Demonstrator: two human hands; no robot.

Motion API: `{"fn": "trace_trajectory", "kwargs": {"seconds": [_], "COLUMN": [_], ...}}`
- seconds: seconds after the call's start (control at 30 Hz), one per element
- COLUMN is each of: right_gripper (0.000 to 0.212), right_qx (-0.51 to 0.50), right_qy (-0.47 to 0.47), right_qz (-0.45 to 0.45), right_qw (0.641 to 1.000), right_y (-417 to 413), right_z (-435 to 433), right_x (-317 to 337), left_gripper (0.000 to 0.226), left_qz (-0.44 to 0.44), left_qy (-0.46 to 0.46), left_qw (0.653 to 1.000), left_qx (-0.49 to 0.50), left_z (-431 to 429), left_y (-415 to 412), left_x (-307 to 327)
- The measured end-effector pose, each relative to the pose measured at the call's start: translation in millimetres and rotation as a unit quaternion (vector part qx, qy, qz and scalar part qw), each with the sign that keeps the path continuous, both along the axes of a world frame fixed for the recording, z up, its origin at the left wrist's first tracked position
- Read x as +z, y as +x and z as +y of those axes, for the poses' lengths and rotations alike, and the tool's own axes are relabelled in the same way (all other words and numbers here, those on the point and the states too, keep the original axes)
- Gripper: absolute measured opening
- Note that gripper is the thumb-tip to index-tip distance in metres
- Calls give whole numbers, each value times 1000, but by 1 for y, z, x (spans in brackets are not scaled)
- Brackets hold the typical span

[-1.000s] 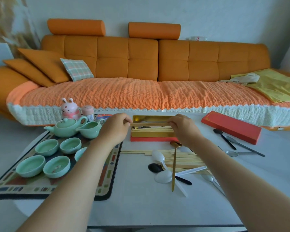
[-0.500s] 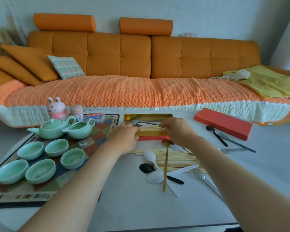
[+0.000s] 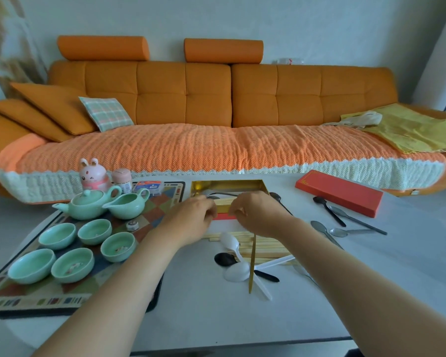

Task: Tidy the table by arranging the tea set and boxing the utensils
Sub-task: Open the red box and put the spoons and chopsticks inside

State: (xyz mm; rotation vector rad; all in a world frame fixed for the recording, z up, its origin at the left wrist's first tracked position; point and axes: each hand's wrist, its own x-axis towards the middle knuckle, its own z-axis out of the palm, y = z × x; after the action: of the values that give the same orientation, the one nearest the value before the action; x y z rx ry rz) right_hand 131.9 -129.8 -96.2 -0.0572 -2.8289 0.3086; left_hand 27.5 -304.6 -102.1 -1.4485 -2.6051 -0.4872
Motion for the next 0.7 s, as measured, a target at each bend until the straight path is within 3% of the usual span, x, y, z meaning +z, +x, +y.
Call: {"fn": "trace_trajectory", "kwargs": {"seconds": [0.2,0.43,0.6,0.7], "right_gripper": [27,22,26,28], "right_qx": [-5,-26,-39,-39], "right_qy": [21,30,4,-35], "right_qz": [-143,-121,-116,-85], "right_qw": [989,992,993,995], "right_y": [6,5,4,2], "right_z": [-11,-16,-12,-11], "right_x": [0,-5,-8,-8], "left_gripper": [28,6,12,17], "left_qz": [-45,-53,-77,-46], "left_qy": [-108,-60,-16,28], "left_qw": [993,996,996,997], "left_qx": [18,33,34,52], "left_z": [-18,-21,-23,-27], "left_y": [0,3,-1,-10], "left_x": [-10,-13,-11,-2]}}
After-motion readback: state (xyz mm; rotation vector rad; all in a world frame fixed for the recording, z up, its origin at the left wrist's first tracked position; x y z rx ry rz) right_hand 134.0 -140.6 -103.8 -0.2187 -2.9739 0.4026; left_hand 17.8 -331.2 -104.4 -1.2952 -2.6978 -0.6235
